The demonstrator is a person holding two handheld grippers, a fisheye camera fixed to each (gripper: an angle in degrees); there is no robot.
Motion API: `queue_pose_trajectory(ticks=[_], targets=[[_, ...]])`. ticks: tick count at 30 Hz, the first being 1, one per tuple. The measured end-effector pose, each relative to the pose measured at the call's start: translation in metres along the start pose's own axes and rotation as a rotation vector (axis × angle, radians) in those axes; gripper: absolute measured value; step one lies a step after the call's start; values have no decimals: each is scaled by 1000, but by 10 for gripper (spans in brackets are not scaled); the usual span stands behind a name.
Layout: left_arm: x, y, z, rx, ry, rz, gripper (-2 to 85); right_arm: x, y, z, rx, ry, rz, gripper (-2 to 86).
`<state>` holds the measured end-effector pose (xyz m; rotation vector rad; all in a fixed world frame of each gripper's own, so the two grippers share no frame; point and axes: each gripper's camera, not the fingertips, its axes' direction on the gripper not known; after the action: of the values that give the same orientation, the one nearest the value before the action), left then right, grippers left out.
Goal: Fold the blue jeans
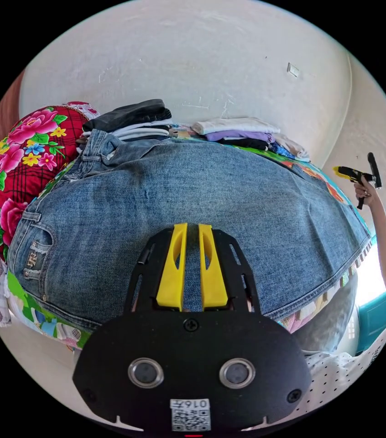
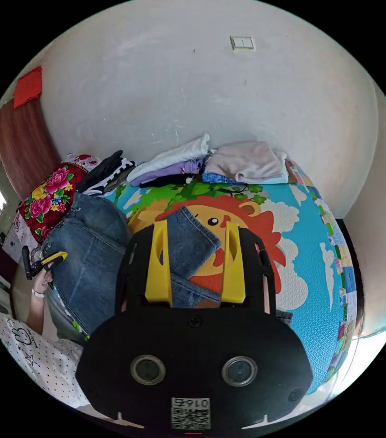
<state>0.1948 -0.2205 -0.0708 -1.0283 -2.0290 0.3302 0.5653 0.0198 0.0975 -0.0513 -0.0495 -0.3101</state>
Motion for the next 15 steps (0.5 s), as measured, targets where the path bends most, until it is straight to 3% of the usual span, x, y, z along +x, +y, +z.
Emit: queue_pose_trajectory(ticks=[3, 5, 9, 15], targets=[[3, -4, 0, 1, 5, -3, 47, 13, -24, 59, -201, 133, 6, 145], [4, -7, -1, 4, 10, -5, 47, 18, -32, 91, -331, 145, -26, 81], [7, -13, -2, 4, 25, -14, 46, 6, -45, 86, -277, 175, -170, 42], [13, -20, -7, 7, 27, -16, 44, 22, -109, -10, -4, -111, -106, 26]])
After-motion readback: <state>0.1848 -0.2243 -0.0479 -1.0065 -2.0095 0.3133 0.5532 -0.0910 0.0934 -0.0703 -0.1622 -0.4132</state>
